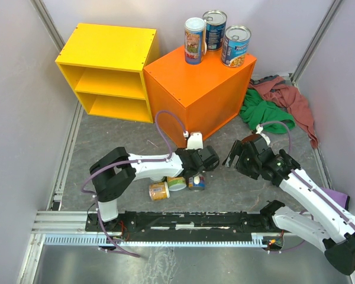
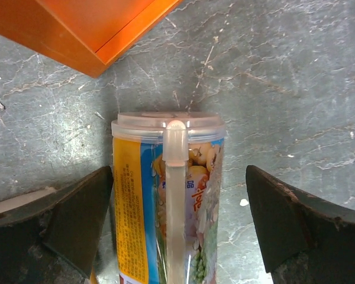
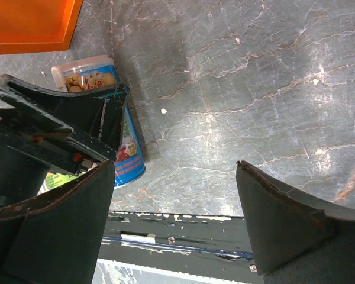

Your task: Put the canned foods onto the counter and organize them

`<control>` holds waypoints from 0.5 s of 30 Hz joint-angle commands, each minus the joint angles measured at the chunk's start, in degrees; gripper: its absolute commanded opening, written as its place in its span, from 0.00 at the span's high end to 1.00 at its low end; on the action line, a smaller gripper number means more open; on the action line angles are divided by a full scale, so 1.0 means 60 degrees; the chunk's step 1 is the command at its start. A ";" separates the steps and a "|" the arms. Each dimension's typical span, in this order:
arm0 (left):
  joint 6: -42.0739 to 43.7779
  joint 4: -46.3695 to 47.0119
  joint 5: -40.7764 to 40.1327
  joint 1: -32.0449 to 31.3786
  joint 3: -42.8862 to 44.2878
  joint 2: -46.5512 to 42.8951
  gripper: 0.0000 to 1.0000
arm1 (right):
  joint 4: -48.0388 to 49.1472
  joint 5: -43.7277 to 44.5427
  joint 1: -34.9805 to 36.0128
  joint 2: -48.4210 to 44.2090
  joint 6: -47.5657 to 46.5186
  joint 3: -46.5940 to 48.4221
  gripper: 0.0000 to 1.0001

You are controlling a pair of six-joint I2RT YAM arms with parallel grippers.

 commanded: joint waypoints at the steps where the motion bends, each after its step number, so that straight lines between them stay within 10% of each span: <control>1: -0.0502 0.0077 0.0162 0.0011 -0.0367 0.0280 0.01 | -0.0067 -0.0011 0.0025 -0.0209 -0.0099 -0.0008 0.09; 9: -0.0241 0.0800 0.0154 0.0004 -0.0797 0.0327 0.05 | -0.0114 -0.0021 0.0020 -0.0087 -0.0106 0.0066 0.10; 15: 0.0305 0.2182 0.0212 -0.0102 -0.1589 -0.0054 0.35 | -0.0140 0.0015 0.0021 -0.0268 -0.0012 -0.0147 0.10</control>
